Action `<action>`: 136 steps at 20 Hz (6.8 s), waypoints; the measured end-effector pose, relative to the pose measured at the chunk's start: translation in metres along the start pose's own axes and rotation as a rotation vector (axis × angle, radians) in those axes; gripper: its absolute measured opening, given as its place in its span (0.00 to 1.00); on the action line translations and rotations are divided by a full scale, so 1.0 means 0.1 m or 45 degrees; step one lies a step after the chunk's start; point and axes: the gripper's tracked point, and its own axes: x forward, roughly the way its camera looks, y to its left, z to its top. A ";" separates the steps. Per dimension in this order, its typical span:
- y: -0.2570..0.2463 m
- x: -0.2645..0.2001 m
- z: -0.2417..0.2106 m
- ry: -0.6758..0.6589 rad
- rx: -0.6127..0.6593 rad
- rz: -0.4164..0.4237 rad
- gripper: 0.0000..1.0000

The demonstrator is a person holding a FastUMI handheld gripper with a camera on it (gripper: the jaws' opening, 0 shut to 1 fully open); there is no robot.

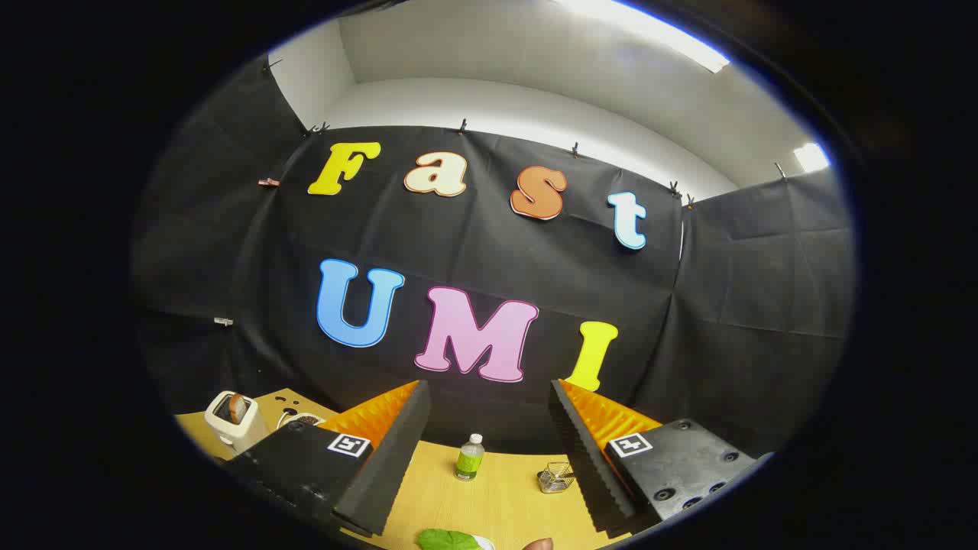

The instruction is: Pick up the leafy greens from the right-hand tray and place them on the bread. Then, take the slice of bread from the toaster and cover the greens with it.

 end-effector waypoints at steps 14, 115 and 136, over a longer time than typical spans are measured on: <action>0.04 -0.02 0.03 -0.001 0.010 0.011 0.97; 4.03 0.20 -2.09 0.929 0.283 0.921 0.73; 5.73 0.71 -2.52 0.987 0.045 0.974 0.73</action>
